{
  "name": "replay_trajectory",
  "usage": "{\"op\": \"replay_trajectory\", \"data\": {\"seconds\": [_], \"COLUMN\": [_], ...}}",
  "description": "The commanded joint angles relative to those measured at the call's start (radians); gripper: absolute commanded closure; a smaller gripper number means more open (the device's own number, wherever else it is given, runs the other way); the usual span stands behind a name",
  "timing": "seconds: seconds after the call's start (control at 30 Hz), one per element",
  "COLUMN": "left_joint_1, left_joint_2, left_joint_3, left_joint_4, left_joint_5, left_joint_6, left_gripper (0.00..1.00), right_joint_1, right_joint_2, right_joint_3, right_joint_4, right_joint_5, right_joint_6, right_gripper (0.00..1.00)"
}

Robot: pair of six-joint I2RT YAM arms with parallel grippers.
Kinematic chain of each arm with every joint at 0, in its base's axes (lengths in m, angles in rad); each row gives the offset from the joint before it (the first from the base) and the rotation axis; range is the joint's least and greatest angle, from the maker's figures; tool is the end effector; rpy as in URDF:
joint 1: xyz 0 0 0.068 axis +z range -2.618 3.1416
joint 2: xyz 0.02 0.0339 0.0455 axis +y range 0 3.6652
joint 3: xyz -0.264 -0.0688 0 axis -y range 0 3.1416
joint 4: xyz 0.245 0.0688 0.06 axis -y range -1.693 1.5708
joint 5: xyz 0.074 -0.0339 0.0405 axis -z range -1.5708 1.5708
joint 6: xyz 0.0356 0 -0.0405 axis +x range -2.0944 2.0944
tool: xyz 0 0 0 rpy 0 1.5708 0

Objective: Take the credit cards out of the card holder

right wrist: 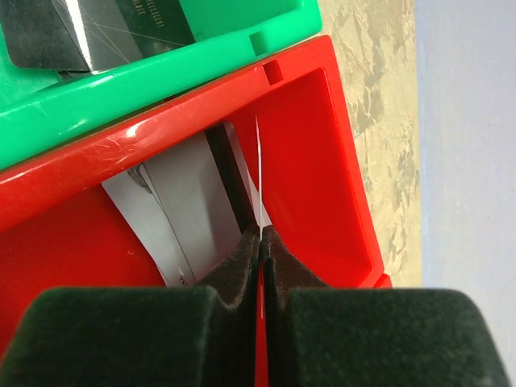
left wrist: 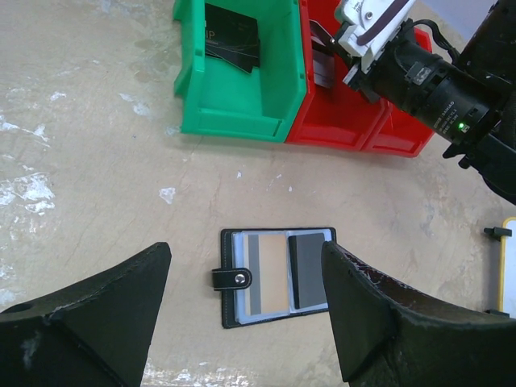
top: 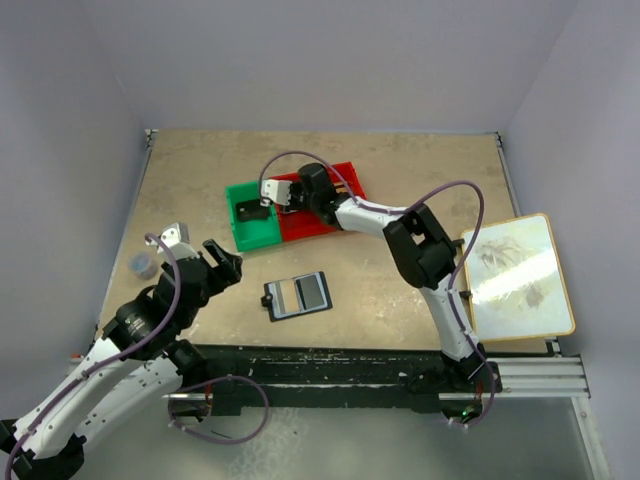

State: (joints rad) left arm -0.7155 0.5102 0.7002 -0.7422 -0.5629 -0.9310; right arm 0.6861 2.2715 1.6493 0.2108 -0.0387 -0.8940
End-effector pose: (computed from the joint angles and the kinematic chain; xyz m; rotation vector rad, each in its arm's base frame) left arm 0.0936 -0.0562 0.2930 -0.5446 1.9846 -0.4327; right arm 0.4051 0.3335 0.1774 -1.4264 1.3778 -0.0966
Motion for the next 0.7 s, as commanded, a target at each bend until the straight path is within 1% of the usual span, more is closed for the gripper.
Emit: {"op": "replay_trajectory", "data": {"seconds": [0.0, 0.2, 0.27, 0.3, 0.47, 0.57, 0.6, 0.67], "left_joint_1": [0.002, 0.003, 0.002, 0.003, 0.002, 0.002, 0.003, 0.002], "left_joint_2": [0.002, 0.010, 0.010, 0.010, 0.022, 0.031, 0.033, 0.037], "left_joint_3": [0.029, 0.027, 0.026, 0.025, 0.024, 0.024, 0.023, 0.021], "left_joint_4": [0.018, 0.021, 0.023, 0.024, 0.030, 0.031, 0.033, 0.036], "left_joint_5": [-0.019, -0.012, -0.011, -0.011, 0.000, 0.006, 0.008, 0.012], "left_joint_6": [0.018, 0.018, 0.018, 0.018, 0.023, 0.026, 0.027, 0.029], "left_gripper": [0.27, 0.27, 0.27, 0.27, 0.27, 0.27, 0.27, 0.27], "right_joint_1": [-0.002, -0.002, -0.002, -0.002, -0.002, -0.002, -0.002, -0.002], "right_joint_2": [0.005, 0.011, 0.003, -0.001, -0.021, -0.050, -0.059, -0.078], "right_joint_3": [0.030, 0.031, 0.026, 0.021, 0.018, 0.009, 0.009, 0.005], "right_joint_4": [0.014, 0.001, -0.009, -0.010, -0.048, -0.056, -0.061, -0.064], "right_joint_5": [0.061, 0.071, 0.045, 0.039, -0.001, -0.032, -0.035, -0.046], "right_joint_6": [-0.070, -0.092, -0.092, -0.092, -0.074, -0.052, -0.049, -0.037], "right_gripper": [0.98, 0.95, 0.90, 0.89, 0.75, 0.63, 0.60, 0.58]}}
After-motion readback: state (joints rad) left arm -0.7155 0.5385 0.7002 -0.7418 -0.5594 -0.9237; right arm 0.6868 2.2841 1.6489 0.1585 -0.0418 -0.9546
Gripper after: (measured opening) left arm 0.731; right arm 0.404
